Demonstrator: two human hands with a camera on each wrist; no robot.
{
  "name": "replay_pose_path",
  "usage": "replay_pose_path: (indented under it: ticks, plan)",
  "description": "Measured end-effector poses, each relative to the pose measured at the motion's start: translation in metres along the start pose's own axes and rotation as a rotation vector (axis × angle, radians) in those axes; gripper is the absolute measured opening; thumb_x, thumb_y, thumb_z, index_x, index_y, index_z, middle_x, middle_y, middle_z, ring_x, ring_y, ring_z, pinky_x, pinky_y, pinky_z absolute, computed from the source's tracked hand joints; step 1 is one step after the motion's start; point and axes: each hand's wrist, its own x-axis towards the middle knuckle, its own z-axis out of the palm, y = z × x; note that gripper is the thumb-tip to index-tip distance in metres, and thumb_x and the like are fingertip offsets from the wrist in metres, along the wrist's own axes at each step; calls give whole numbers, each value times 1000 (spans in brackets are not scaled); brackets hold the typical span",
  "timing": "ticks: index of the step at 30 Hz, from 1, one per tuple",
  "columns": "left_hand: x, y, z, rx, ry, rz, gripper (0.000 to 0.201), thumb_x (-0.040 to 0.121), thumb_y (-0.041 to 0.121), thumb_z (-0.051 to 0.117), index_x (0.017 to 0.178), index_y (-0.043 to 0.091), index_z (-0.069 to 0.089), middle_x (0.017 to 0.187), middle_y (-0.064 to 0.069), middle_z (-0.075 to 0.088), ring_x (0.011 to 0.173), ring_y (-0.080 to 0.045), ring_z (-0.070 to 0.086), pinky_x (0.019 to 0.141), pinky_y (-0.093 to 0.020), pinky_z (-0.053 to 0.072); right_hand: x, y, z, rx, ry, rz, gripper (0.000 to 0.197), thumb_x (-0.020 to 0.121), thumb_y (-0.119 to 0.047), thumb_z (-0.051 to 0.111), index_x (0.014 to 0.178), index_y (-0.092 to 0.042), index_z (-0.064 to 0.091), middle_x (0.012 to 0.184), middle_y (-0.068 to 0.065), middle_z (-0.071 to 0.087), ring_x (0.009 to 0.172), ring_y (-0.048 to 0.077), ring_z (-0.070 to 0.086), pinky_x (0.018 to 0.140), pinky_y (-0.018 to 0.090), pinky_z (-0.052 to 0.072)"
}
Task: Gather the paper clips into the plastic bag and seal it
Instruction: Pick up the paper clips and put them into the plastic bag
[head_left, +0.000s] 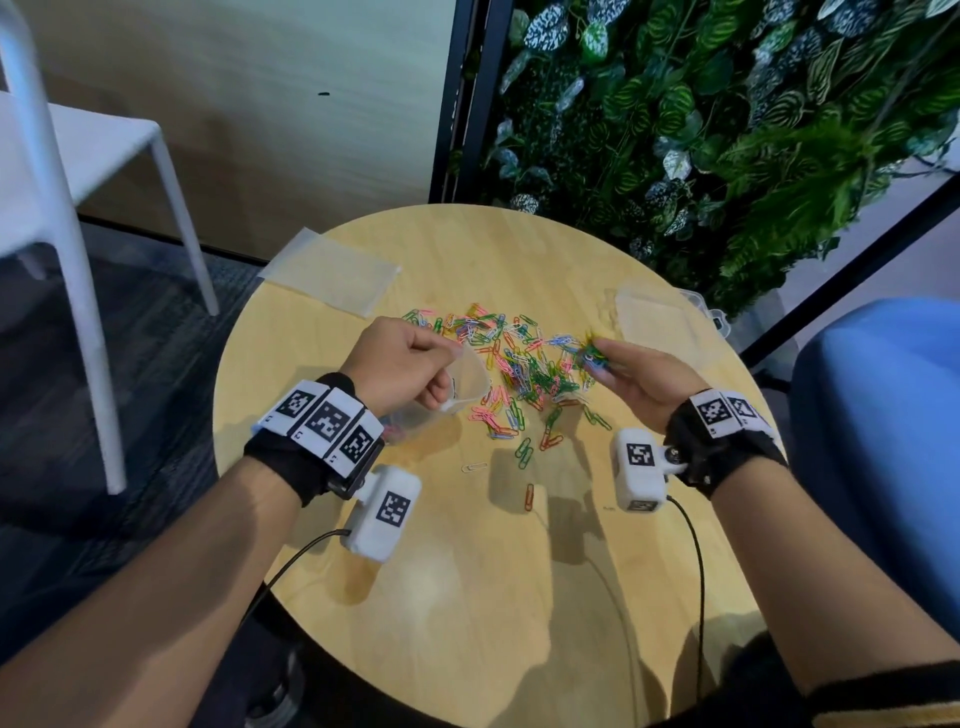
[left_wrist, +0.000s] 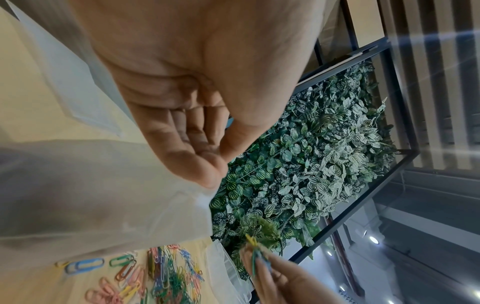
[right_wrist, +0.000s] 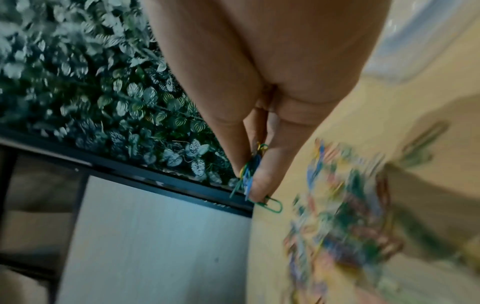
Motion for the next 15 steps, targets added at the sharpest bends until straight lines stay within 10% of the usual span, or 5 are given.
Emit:
replay_pose_path:
  ticks: [8, 15]
  plan:
    - [2, -3, 2, 10, 6, -5, 12, 94, 9, 63, 97, 8, 75, 57, -9, 65, 49, -21, 60, 49, -26, 53, -36, 19, 87, 76, -288, 105, 23, 92, -2, 59, 112, 9, 61, 96, 16, 69, 84, 19, 70, 69, 19, 59]
    - [4, -3, 3, 21, 56, -1, 17, 95, 7, 60, 84, 8, 73, 54, -7, 65, 50, -25, 61, 54, -29, 57, -37, 48, 120, -476, -182, -119, 6, 93, -2, 58, 92, -1, 64, 75, 6, 58, 65, 14, 61, 69, 25, 60]
